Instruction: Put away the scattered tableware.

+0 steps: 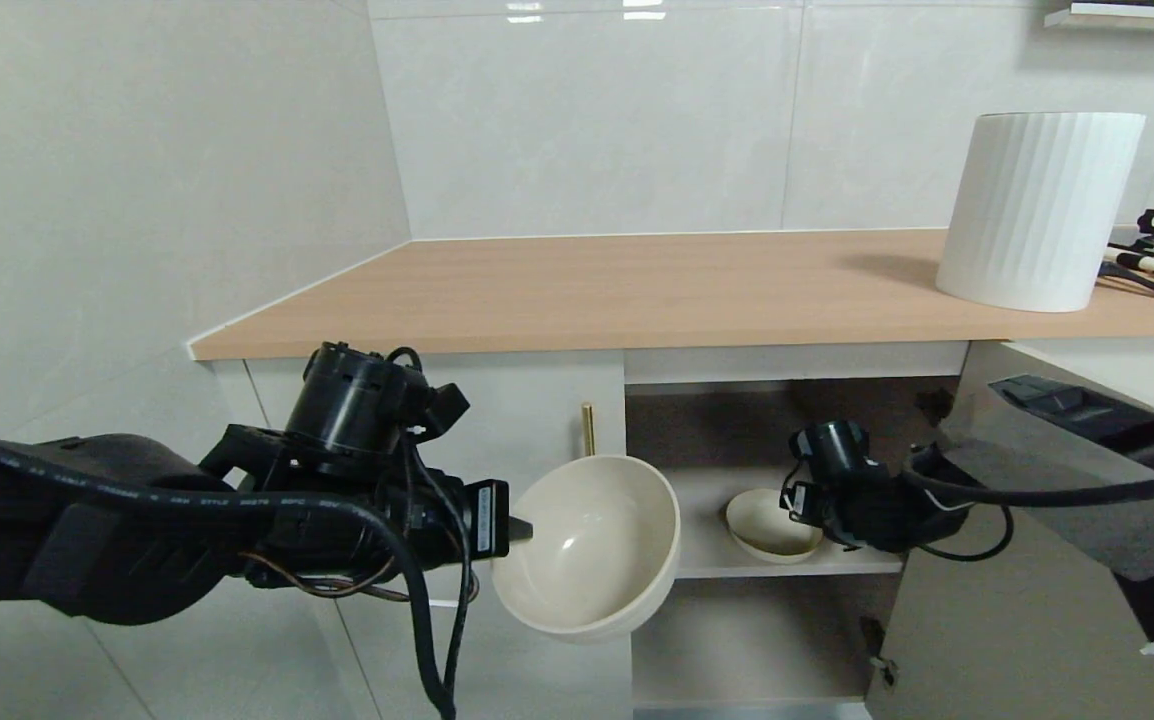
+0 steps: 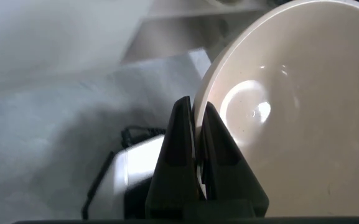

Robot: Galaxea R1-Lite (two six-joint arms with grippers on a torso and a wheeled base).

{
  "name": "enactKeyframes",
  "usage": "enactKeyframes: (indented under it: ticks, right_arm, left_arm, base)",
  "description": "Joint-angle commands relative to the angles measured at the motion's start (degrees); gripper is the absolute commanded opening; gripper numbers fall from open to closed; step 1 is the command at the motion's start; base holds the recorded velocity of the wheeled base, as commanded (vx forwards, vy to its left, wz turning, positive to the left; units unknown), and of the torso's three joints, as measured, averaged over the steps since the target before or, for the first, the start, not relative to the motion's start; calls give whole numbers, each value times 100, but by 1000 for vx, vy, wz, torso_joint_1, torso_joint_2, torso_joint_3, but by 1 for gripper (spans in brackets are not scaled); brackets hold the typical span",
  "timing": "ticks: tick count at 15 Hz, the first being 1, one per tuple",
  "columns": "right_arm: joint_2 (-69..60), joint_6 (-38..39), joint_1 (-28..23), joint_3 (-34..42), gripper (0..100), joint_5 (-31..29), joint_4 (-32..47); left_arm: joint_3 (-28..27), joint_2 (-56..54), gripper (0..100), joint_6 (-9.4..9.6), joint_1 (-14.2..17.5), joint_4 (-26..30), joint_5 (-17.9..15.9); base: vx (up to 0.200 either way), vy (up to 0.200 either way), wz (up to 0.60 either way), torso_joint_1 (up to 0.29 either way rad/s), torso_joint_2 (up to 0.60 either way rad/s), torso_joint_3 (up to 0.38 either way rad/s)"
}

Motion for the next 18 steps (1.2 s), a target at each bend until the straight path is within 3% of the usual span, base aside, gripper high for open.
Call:
enactKeyframes:
  ticks: [1, 3, 7, 9, 12, 15, 18]
  right_arm:
    - [-864, -4, 7, 618, 100, 256, 135]
    - [-1963, -21, 165, 1198, 100, 1012, 715]
    - [-4213, -4, 763, 1480, 100, 1627, 2798]
    - [-5162, -4, 1290, 1471, 100, 2181, 3536]
    - [-5610, 14, 2178, 1489, 100, 2172, 4046]
    - [-5329, 216, 2767, 1559, 100, 2163, 4107]
    - [-4608, 251, 2863, 1559, 100, 2111, 4099]
  left_arm:
    - [-141, 208, 0, 15, -144, 17, 145]
    - [-282, 516, 0, 33, -355, 17, 488]
    - [-299, 938, 0, 59, -794, 17, 1218]
    - [-273, 1131, 0, 244, -1067, 8, 1666]
    - [-212, 1096, 0, 244, -1295, 8, 2044]
    - [-124, 832, 0, 244, -1462, 8, 2114]
    - [-18, 569, 0, 296, -1550, -10, 2105]
  base:
    - [0, 0, 0, 0, 0, 0]
    - [0, 0, 0, 0, 0, 0]
    - [0, 0, 0, 0, 0, 0]
    - [0, 0, 0, 0, 0, 0]
    - [0, 0, 0, 0, 0, 0]
    - [0, 0, 0, 0, 0, 0]
    - [0, 0, 0, 0, 0, 0]
